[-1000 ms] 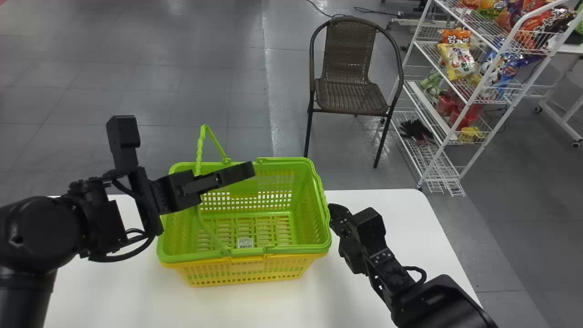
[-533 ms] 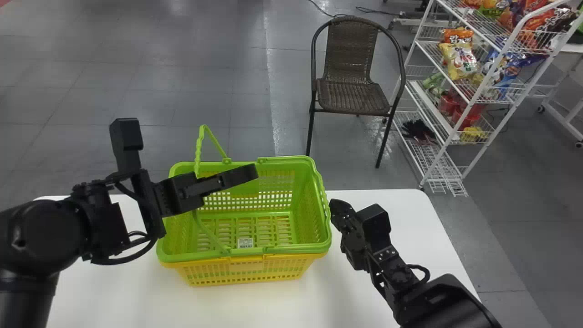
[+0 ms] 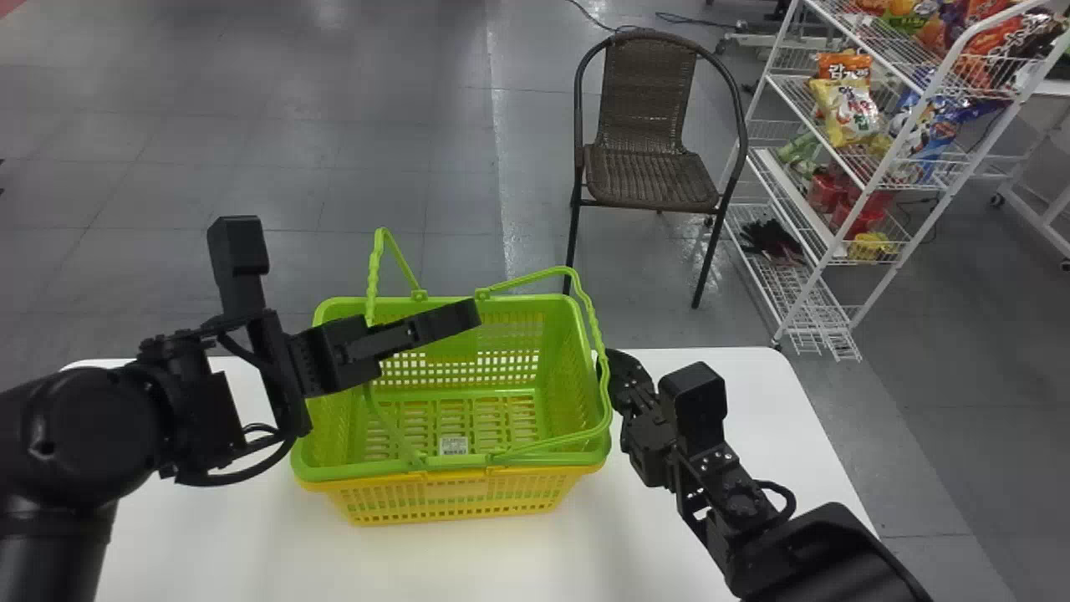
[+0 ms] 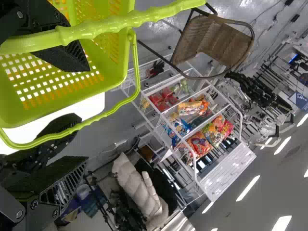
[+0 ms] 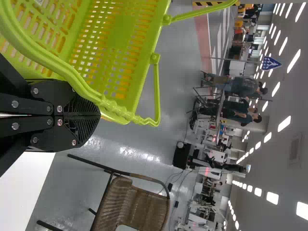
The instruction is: Grasp handle with right gripper to insert into left gripper then lift and swing left to center
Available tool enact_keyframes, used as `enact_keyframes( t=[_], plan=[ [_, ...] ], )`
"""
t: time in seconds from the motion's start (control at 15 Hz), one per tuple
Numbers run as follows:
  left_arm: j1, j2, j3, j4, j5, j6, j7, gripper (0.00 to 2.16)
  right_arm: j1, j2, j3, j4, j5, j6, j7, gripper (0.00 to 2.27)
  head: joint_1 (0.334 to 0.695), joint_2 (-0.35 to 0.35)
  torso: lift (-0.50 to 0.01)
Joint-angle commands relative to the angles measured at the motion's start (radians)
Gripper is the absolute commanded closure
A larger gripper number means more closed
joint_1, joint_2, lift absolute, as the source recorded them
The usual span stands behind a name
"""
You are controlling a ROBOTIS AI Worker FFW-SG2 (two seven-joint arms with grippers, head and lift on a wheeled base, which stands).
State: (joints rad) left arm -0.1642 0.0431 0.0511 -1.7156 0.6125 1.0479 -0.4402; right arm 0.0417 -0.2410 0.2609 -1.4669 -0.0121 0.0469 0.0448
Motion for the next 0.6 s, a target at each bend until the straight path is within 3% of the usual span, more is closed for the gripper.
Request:
enact_keyframes(
  t=[0.0, 0.53],
  plan=[
    [-0.006, 0.000, -0.004, 0.002, -0.011, -0.002, 0.001, 0.18, 0.009, 0.000, 0.006, -0.033, 0.000, 0.014, 0.001, 2.02, 0.695, -0.119, 0.000],
    [-0.032, -0.002, -0.025, 0.025, -0.020, -0.015, 0.003, 0.18, 0.003, 0.020, 0.061, -0.079, 0.000, 0.057, -0.003, 2.01, 0.695, -0.087, 0.000]
  ],
)
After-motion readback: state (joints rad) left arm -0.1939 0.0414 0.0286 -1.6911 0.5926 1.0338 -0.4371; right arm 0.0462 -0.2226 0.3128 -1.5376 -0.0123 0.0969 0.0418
